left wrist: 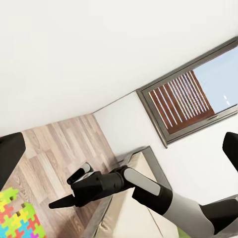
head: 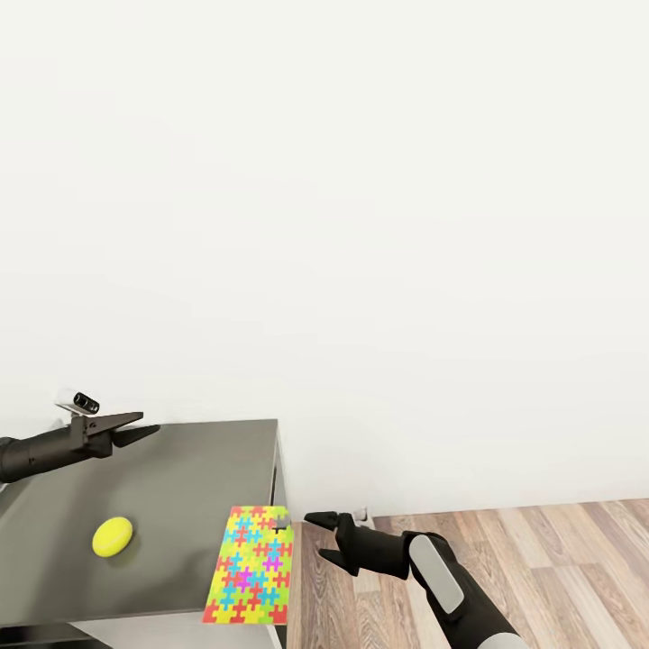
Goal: Put all the toys in the child's room - the three board games (two on the bed and one on the table), the two jigsaw puzzles on the table, and the tennis ball on the table - inside the toy box on the table in the child's room.
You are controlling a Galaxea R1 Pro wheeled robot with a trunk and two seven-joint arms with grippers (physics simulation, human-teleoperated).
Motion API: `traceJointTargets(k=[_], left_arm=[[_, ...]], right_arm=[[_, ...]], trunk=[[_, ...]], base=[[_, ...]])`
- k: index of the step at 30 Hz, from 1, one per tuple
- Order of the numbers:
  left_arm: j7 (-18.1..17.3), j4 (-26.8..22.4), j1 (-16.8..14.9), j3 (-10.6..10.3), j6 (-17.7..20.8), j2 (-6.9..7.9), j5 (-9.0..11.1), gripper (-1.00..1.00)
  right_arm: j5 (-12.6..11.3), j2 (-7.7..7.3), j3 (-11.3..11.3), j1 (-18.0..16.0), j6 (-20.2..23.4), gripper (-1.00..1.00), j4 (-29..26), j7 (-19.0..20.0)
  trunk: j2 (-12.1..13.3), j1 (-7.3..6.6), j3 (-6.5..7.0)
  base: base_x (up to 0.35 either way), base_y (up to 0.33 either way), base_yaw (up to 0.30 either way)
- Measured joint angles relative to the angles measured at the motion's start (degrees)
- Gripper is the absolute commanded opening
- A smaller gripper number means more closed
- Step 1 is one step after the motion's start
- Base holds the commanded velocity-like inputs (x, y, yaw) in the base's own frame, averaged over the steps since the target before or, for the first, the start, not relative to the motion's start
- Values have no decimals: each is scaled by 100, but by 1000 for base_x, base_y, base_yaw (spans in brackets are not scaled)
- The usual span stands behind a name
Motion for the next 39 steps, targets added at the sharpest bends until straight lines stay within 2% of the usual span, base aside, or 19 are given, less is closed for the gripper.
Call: traceJointTargets(k=[12, 26, 39], left_arm=[[-8, -6, 0, 0, 0, 0, 0, 100], [-31, -8, 0, 9, 0, 6, 1, 100], [-34, -9, 0, 16, 0, 9, 1, 100]], right_arm=[[1, -12, 11, 0, 0, 100, 0, 0], [-1, -14, 26, 0, 1, 100, 0, 0], [-1, -20, 27, 0, 2, 100, 0, 0]], trunk=[[-482, 264, -216], [-483, 264, -216], [-483, 264, -216]], base=[[0, 0, 0], [0, 2, 0], [0, 90, 0]])
